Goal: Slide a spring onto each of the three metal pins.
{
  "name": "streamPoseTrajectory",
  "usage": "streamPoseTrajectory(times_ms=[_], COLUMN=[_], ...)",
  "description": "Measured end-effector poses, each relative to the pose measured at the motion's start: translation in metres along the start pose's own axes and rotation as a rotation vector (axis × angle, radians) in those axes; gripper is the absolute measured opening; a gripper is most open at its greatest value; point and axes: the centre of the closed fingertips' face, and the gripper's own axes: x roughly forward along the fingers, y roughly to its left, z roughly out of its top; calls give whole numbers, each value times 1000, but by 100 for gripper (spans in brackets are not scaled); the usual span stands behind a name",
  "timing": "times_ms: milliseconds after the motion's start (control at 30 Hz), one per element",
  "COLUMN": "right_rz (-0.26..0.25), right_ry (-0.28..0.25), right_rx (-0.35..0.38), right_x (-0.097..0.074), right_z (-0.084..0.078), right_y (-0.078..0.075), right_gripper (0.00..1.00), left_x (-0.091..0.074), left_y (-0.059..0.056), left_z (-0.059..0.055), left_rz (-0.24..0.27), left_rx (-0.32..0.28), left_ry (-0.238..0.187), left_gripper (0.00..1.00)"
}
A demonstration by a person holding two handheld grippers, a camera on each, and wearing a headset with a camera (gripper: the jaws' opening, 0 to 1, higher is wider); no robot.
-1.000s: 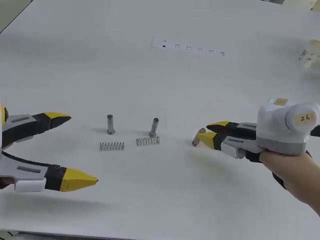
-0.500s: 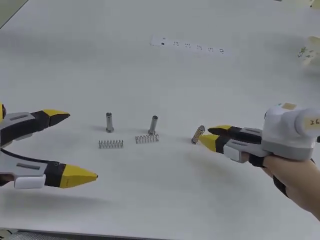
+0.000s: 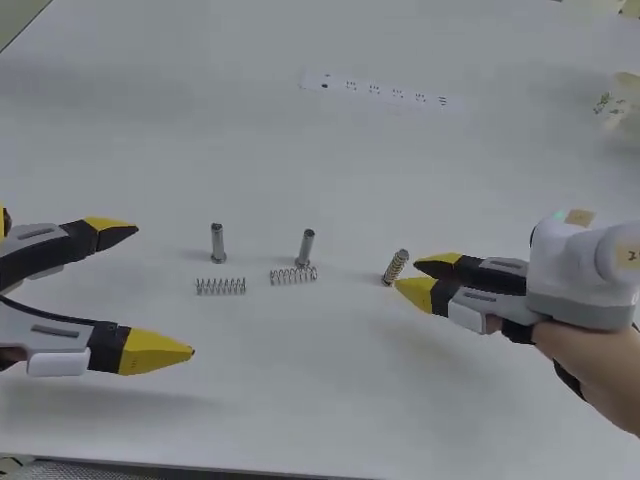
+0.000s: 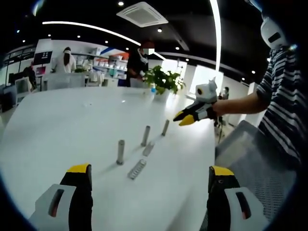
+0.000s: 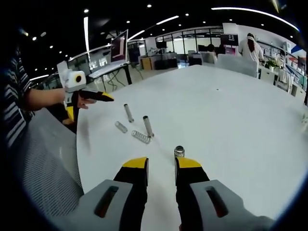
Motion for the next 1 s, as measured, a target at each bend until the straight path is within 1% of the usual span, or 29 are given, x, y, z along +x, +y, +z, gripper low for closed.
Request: streamPoseTrajectory(times_ms=[167, 233, 333, 400, 500, 567, 600, 667, 767, 900, 1000], right_rz=[16, 27, 47, 58, 82, 104, 117, 129, 161, 195, 216], right_ry=[13, 30, 38, 41, 56, 73, 88, 97, 111, 125, 146], right_rx=[-32, -57, -67, -90, -130, -168, -200, -221, -255, -299, -345], right_x=[2, 3, 7, 9, 14, 17, 20, 23, 30, 39, 50], right_z=[0, 0, 3, 5, 8, 9, 8, 8, 11, 13, 12], right_y=[6, 8, 13, 14, 23, 28, 30, 34, 45, 55, 62], right_gripper=[20, 20, 20, 20, 20, 20, 20, 19, 19, 19, 19], left_x=[0, 0, 0, 0, 0, -1, -1, -1, 0, 0, -1], left_y=[-1, -1, -1, -2, -2, -2, -2, -2, -3, -3, -2], left_z=[-1, -1, -2, -1, -1, -1, -1, -1, -2, -3, -3], left_rz=[-1, -4, -3, -5, -4, -3, -3, -4, -4, -4, -4], left_rx=[-1, 1, 1, 1, 2, 2, 2, 2, 3, 3, 3], left_ry=[2, 4, 6, 5, 5, 5, 4, 6, 10, 12, 14], left_gripper=[98, 98, 98, 98, 98, 98, 98, 98, 98, 97, 97])
